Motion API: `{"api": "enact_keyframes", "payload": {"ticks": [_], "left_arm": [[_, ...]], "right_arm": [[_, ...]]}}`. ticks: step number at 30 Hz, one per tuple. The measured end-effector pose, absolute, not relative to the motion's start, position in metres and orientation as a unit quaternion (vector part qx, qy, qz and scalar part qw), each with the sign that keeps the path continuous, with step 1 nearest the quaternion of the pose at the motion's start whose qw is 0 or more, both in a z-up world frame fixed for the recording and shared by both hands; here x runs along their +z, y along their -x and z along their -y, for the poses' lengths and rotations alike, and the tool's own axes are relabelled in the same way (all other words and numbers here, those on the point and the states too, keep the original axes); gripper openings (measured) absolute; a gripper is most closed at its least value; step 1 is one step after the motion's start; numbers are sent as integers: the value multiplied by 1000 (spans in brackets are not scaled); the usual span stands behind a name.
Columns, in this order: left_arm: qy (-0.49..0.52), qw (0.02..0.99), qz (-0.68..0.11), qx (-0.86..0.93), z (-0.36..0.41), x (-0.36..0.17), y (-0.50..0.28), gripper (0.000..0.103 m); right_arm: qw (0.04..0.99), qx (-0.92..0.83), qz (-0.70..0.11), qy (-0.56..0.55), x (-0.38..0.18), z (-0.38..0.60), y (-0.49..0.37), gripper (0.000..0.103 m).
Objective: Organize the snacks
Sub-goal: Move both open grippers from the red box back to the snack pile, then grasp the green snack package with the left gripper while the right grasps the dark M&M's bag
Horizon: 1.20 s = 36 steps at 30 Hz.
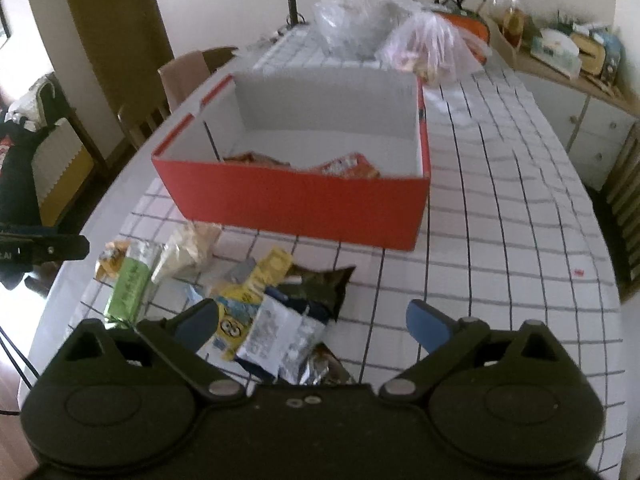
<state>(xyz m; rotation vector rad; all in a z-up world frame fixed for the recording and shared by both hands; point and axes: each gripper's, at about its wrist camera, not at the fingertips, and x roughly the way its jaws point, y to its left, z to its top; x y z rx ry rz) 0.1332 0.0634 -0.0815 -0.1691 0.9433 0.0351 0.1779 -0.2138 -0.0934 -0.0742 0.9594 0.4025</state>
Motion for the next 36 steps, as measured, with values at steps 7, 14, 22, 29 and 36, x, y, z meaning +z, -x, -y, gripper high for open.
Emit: {"api": "enact_keyframes", "payload": {"ticks": [7,14,22,29,36], "left_arm": [[109,862,-494,37,-75,-114,-142,80],[105,843,-525,47,-71,-141,-154,80],[87,835,-541,51,-62,-157,-165,80],[79,830,-549,51,-60,-165,-171,72],[81,826,-556,49,-59,-169,-174,53]], "right_arm": [[850,163,-500,13,-130,221,-183,89],[836,148,-529,-2,-155,226,-187,78],[822,157,-547,12,-170,220,-184,63],[820,169,-546,26,-172,215,-182,53],[823,175,-540,26,-172,216,-182,46]]}}
